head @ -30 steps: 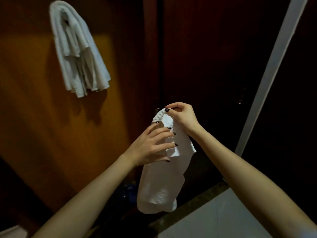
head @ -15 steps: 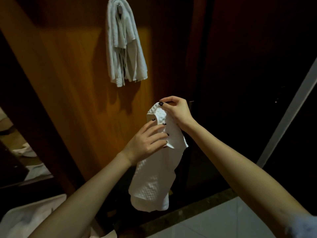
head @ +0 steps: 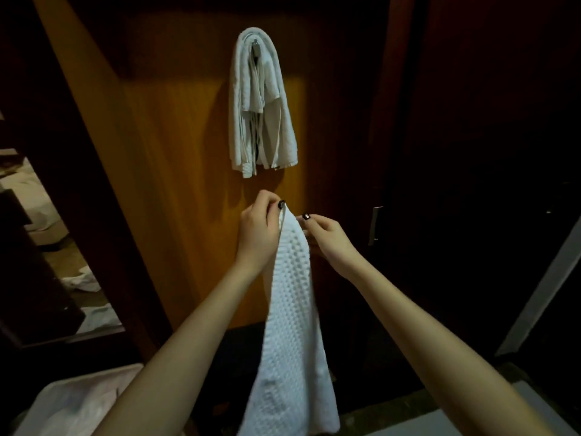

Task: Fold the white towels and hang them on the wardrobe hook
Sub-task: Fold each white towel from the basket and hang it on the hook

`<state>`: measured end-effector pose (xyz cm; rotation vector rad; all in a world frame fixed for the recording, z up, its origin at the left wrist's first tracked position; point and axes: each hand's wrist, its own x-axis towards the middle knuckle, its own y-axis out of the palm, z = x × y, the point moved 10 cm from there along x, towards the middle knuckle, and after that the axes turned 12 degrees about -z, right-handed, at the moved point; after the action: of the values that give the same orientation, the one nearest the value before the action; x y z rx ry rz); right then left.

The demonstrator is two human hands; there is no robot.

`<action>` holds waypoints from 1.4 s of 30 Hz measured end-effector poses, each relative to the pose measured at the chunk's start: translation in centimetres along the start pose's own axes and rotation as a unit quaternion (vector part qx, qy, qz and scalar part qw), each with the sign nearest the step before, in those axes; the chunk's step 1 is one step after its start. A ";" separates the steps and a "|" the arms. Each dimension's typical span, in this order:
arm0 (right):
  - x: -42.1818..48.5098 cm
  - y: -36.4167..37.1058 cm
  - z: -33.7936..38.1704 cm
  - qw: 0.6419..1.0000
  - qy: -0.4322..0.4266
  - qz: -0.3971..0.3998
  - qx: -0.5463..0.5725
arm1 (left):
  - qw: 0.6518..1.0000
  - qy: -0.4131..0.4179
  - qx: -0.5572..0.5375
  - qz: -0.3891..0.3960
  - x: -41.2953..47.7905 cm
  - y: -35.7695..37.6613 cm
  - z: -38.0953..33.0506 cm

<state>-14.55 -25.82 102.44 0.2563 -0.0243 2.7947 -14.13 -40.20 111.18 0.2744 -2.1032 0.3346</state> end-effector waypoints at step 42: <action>-6.9 -11.4 -8.9 0.927 -0.083 -0.183 -0.315 | 0.876 -0.335 -0.343 -0.057 1.6 0.0 3.0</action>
<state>-5.98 -16.92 92.27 0.2938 -0.8111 2.2405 -17.37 -41.29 111.04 0.0837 -2.7032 -0.6793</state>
